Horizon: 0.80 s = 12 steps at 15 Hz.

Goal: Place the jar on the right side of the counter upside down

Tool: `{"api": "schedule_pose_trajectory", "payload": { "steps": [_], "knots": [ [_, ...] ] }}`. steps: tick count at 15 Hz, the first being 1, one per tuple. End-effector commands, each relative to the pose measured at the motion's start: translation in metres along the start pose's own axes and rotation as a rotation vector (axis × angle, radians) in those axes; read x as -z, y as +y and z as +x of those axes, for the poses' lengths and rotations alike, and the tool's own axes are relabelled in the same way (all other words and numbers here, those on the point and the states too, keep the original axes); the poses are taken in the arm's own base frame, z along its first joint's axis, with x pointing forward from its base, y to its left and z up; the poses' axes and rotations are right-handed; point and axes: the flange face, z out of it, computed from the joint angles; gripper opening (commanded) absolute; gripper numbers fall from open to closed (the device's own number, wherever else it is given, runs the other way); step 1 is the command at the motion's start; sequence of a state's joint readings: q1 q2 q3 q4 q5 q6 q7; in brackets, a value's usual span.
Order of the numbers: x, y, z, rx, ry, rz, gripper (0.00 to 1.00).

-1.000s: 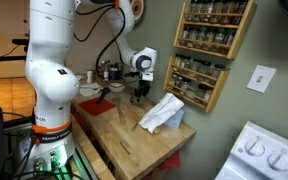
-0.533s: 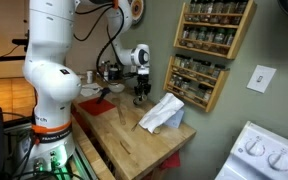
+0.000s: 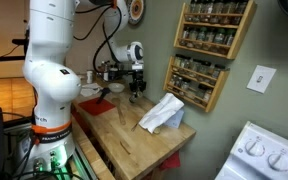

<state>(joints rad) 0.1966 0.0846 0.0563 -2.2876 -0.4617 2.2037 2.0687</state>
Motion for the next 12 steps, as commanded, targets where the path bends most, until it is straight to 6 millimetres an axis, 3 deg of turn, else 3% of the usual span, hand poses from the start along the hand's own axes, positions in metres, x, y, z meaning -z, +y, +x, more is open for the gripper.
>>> {"api": "schedule_pose_trajectory", "payload": {
  "steps": [1,3,4,12],
  "knots": [
    [0.0,0.0,0.001,-0.001,0.0,-0.001,0.53],
    [-0.001,-0.001,0.002,-0.004,0.0,-0.003,0.53],
    [-0.001,-0.001,0.002,-0.004,0.0,-0.003,0.28],
    [-0.013,-0.008,-0.046,0.065,0.231,-0.011,0.28]
  ]
}}
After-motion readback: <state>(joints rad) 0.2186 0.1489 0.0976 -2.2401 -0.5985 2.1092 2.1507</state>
